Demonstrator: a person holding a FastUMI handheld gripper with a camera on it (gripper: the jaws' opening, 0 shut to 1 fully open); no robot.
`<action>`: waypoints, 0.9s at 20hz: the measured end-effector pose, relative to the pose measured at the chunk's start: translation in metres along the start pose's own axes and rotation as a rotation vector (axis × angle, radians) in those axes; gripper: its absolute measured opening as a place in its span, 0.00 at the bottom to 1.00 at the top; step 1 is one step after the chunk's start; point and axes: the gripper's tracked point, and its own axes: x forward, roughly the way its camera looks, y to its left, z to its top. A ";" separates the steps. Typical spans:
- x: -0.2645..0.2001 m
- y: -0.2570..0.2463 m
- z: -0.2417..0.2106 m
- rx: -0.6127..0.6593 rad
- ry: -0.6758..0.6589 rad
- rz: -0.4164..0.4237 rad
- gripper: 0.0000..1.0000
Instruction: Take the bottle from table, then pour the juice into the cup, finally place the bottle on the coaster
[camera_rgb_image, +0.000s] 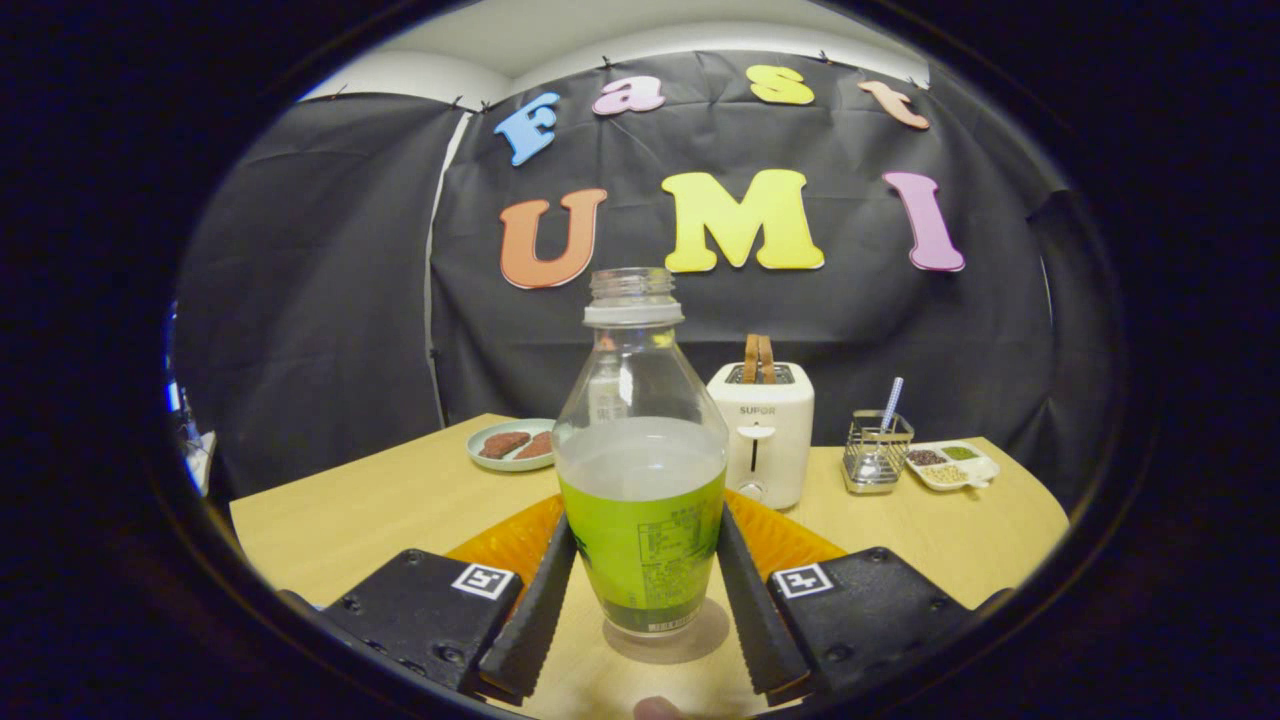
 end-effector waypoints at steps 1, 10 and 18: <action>0.005 -0.002 -0.006 0.004 0.009 -0.001 0.80; 0.023 -0.009 -0.029 0.005 0.044 -0.013 0.82; 0.025 -0.016 -0.037 -0.005 0.069 -0.035 0.82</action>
